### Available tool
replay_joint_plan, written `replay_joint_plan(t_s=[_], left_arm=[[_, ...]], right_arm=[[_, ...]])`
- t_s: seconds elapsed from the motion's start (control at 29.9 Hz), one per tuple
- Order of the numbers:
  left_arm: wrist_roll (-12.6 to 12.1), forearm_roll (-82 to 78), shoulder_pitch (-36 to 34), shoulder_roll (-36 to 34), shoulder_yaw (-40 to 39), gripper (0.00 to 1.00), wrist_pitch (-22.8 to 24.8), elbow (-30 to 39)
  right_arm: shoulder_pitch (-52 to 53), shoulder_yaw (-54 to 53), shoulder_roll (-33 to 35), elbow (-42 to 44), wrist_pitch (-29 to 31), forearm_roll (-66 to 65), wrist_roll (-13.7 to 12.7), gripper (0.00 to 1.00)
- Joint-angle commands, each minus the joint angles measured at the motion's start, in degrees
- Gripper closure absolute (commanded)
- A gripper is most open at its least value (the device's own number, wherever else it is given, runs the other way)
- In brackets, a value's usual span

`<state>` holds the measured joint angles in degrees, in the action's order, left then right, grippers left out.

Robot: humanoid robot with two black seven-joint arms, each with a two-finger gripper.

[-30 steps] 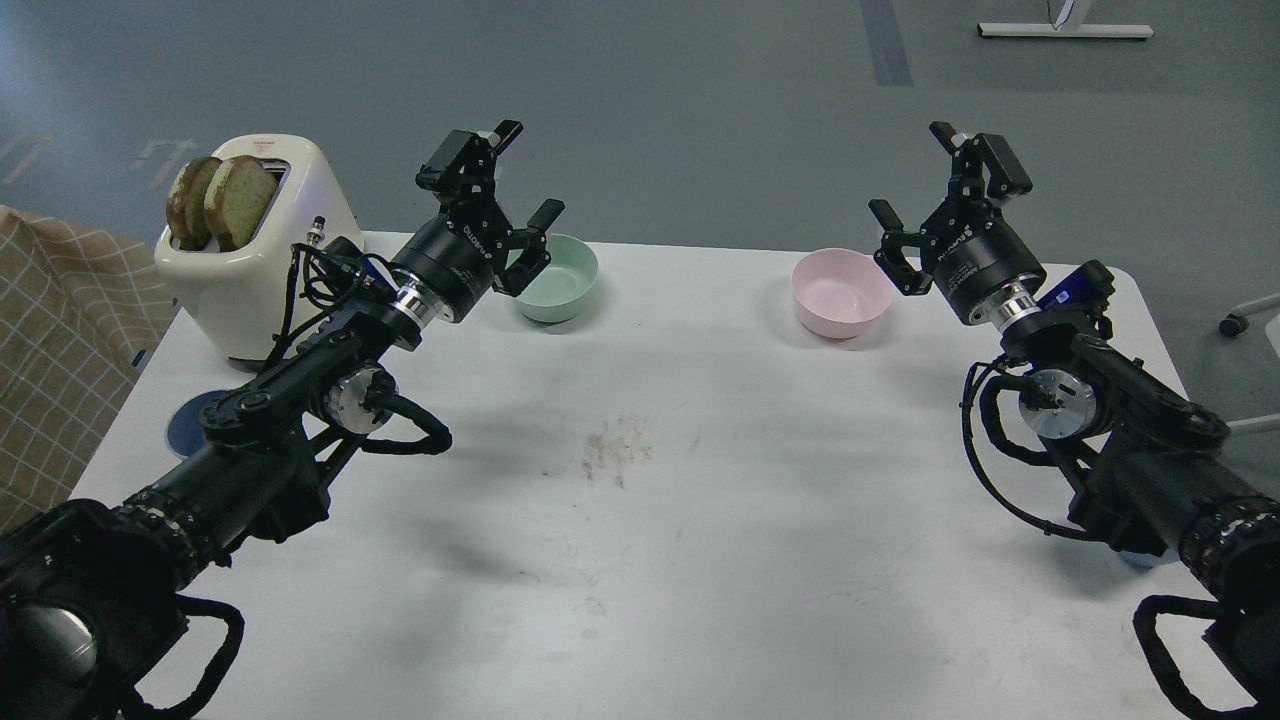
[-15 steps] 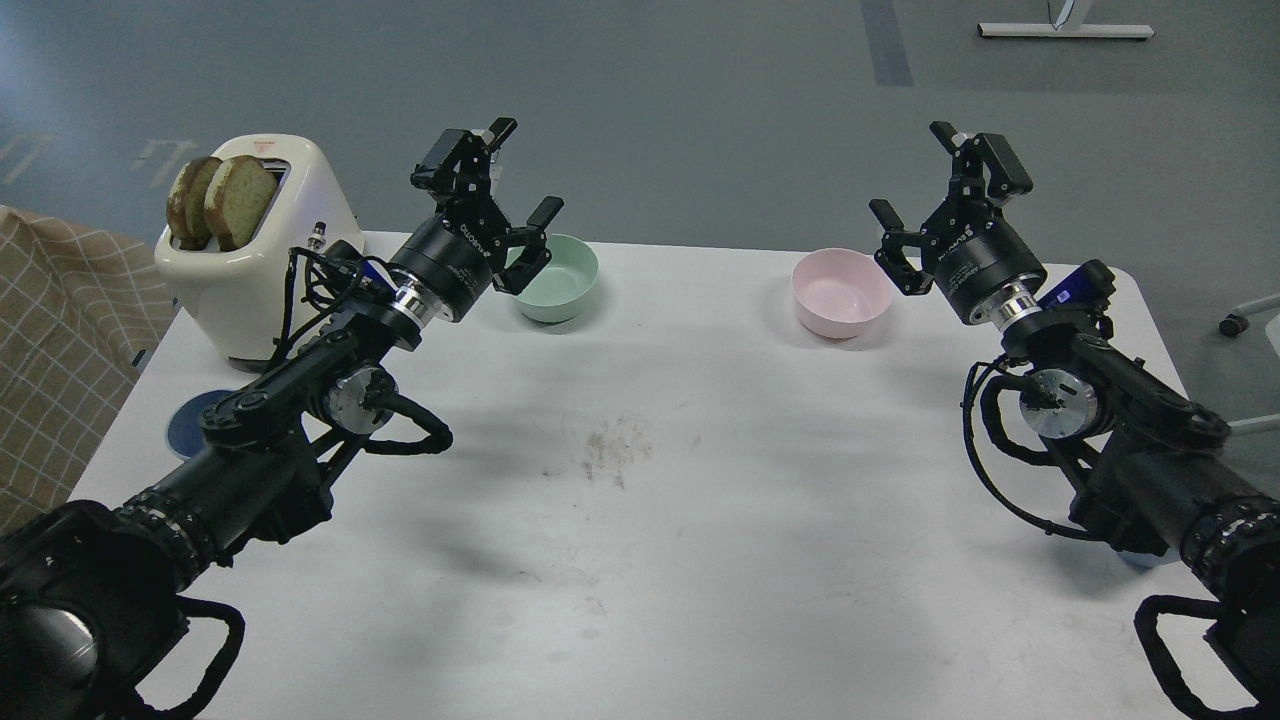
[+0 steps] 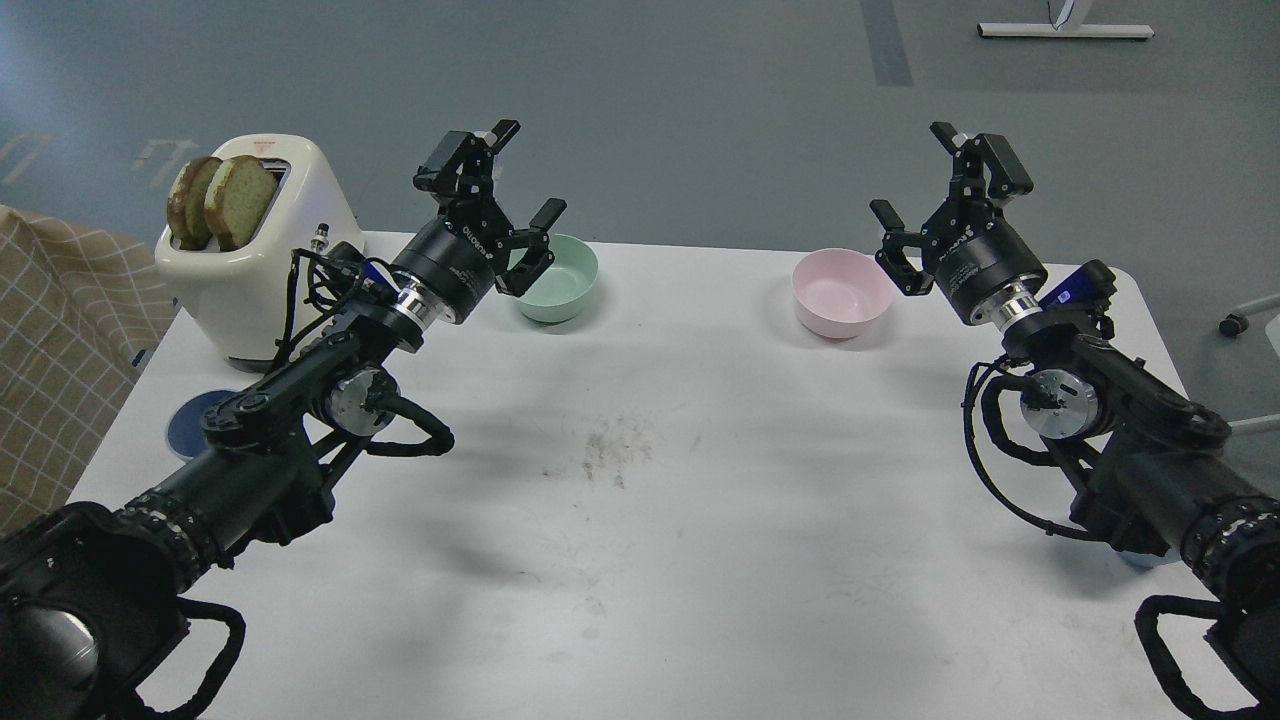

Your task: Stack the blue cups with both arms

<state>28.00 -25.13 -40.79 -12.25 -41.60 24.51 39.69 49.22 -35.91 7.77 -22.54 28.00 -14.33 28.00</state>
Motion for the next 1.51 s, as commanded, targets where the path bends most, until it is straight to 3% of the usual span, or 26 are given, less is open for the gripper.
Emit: replay_joint_plan(t_s=[0.0,1.0,1.2,1.47], left_arm=[[0.0,-0.01,0.0,0.38,-0.06,0.02,-0.07,0.12],[0.0,-0.71,-0.35,-0.58,0.29,0.02,-0.25,2.49],[0.0,-4.57,-1.93,-5.32,0.38,0.02,-0.51,4.25],[0.0,-14.15,-3.95,-19.9,1.26,0.02,-0.51,14.7]], right_arm=[[0.0,-0.04,-0.03,0.13,0.0,0.0,0.0,0.0],[1.67,0.05,0.94,1.36,0.0,-0.09,0.0,0.0],[1.67,0.05,1.11,1.45,0.0,-0.09,0.0,0.0],[1.76,0.14,0.94,2.24,0.0,-0.09,0.0,0.0]])
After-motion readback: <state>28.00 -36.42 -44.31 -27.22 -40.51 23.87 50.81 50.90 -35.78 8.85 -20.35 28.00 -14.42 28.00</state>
